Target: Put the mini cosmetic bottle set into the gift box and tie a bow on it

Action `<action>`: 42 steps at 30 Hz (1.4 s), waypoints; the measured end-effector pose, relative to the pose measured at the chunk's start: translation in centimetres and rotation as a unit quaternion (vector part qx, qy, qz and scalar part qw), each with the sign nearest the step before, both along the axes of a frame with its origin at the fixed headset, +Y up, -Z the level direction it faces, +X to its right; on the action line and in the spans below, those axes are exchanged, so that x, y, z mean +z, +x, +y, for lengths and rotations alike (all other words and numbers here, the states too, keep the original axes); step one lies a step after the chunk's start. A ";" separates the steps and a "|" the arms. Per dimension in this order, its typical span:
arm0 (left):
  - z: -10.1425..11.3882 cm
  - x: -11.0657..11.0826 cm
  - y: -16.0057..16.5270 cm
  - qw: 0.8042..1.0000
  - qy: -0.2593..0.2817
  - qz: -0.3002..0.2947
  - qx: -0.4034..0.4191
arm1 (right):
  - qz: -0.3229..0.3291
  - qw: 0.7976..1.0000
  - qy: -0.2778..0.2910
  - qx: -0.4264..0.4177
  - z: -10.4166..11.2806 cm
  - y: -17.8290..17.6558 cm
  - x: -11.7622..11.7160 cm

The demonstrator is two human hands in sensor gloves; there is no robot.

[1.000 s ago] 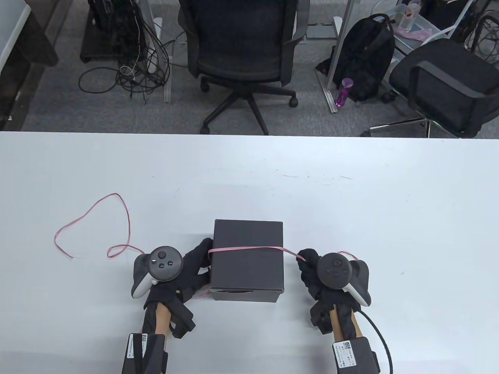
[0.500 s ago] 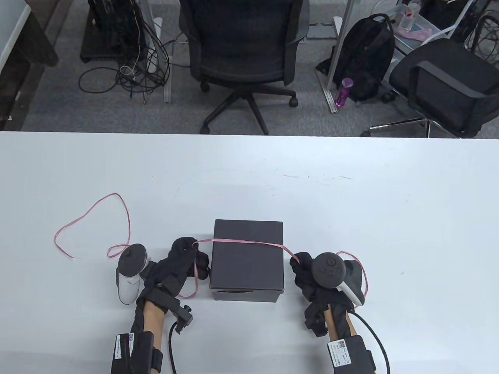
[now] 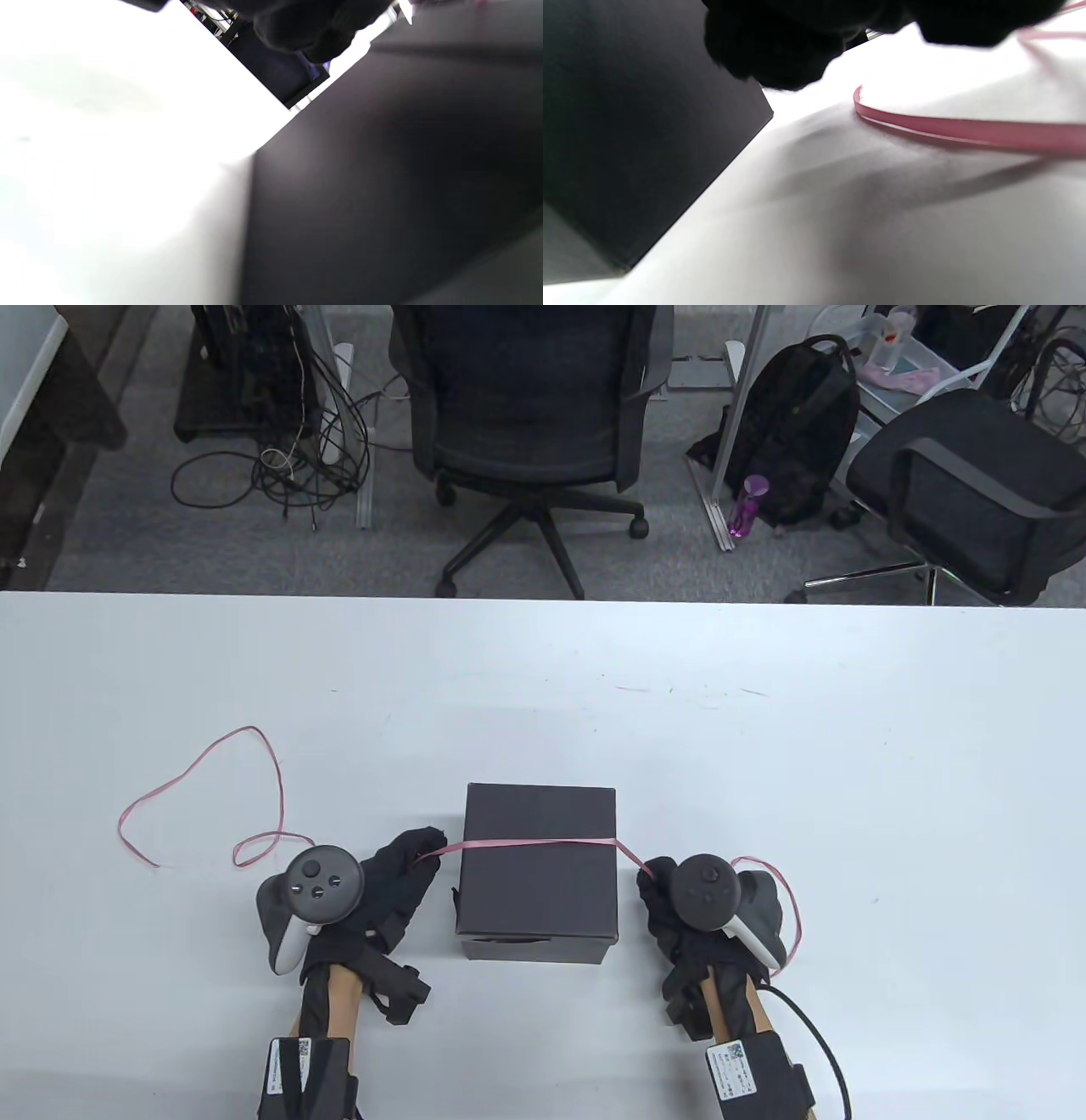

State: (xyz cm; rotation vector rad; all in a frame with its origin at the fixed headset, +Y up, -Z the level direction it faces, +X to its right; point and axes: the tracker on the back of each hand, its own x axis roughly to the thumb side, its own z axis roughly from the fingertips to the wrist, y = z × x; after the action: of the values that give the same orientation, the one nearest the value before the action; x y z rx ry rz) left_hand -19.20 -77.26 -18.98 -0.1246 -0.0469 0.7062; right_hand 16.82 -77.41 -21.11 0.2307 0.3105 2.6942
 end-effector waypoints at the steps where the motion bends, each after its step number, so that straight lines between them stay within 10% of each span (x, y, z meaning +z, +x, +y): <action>1: -0.1 0.0 0.6 1.000 0.002 0.000 -0.031 | 0.000 1.000 -0.001 -0.001 0.0 -0.1 0.0; 32: -3.3 0.0 4.2 0.990 -0.129 0.046 0.020 | -0.011 0.995 -0.065 -0.078 -1.9 -3.2 0.9; 42: -1.7 0.2 3.9 0.953 -0.123 0.023 0.277 | -0.018 0.883 -0.157 -0.443 -1.7 -0.7 0.8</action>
State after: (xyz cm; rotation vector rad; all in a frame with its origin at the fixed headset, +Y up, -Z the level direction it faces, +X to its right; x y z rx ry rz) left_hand -15.33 -78.99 -18.83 -0.3425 0.0536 1.2770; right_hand 16.13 -79.11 -20.34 0.1660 0.4808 1.7101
